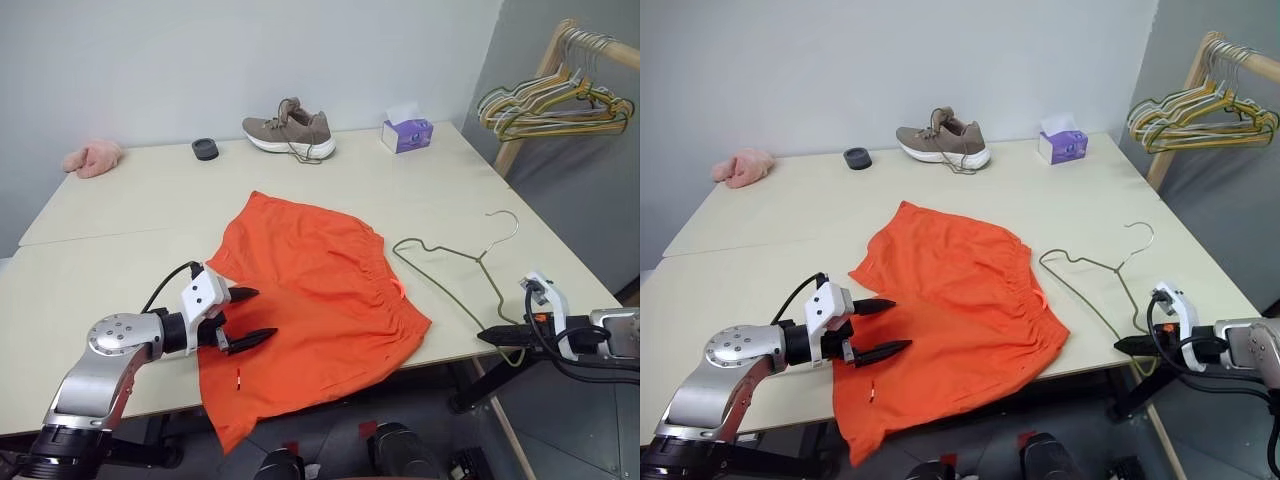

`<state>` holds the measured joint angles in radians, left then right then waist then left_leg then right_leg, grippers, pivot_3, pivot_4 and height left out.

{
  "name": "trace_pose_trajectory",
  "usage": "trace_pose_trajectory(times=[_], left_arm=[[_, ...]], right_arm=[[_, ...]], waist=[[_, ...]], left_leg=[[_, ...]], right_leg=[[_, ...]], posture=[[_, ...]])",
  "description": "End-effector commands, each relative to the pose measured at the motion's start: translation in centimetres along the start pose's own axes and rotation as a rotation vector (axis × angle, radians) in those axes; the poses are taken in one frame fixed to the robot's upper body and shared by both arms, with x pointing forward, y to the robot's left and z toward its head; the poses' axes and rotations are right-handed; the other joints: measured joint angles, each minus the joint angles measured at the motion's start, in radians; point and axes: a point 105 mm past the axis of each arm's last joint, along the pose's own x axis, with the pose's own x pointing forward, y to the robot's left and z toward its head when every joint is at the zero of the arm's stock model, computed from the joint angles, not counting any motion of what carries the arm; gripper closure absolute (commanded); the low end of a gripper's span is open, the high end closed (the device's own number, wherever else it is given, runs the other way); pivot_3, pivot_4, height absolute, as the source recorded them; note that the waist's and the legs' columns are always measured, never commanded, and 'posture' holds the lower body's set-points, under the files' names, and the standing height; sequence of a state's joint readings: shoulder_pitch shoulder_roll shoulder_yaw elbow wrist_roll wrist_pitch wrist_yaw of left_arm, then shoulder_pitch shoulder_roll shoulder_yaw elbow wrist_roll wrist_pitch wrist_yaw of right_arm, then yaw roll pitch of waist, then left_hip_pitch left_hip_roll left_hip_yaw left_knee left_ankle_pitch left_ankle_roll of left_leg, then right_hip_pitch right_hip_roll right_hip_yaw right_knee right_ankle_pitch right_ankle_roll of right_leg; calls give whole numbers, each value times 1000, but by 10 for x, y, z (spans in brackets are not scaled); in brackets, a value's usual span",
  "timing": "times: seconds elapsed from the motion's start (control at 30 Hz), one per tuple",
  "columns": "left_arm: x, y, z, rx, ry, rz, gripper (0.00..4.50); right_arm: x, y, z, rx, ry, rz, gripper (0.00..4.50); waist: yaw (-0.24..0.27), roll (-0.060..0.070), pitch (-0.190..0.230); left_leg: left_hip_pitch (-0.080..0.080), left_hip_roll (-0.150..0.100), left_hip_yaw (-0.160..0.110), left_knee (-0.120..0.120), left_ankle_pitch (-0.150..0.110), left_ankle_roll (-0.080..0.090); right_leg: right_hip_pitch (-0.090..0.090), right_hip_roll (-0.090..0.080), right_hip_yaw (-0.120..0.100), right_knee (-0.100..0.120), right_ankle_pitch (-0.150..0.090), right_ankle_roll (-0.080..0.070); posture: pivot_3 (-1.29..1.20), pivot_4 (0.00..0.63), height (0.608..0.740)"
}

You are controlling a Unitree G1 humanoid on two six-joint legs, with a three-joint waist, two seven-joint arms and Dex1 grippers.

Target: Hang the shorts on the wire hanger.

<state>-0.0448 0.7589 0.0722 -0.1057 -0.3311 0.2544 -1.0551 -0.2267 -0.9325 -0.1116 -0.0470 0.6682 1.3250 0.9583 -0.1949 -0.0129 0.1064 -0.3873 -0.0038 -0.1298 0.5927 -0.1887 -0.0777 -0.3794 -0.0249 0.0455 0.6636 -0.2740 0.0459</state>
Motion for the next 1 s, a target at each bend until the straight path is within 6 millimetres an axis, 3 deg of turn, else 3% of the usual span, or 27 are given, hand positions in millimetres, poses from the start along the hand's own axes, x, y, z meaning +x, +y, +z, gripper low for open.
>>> trace_pose_trajectory(times=[0.03,0.47,0.8,1.0], left_arm=[[1,1,5,25,-16,-1,54],[3,2,4,21,-27,15,54],[5,1,3,21,-27,11,54],[5,1,3,23,-25,8,54]], right_arm=[[0,14,8,-39,-22,46,4500],[1,26,8,-58,2,86,4500],[-1,12,-5,-21,19,15,4500],[0,26,-8,-45,30,77,4500]], waist=[[-1,0,0],[0,0,0],[1,0,0],[0,0,0]], left_leg=[[0,0,0,0,0,0],[-1,0,0,0,0,0],[-3,0,0,0,0,0],[-3,0,0,0,0,0]], right_leg=[[0,0,0,0,0,0],[-1,0,0,0,0,0],[-2,0,0,0,0,0],[-2,0,0,0,0,0]], posture=[[-177,47,740],[-177,50,740],[-186,55,740],[-188,57,740]])
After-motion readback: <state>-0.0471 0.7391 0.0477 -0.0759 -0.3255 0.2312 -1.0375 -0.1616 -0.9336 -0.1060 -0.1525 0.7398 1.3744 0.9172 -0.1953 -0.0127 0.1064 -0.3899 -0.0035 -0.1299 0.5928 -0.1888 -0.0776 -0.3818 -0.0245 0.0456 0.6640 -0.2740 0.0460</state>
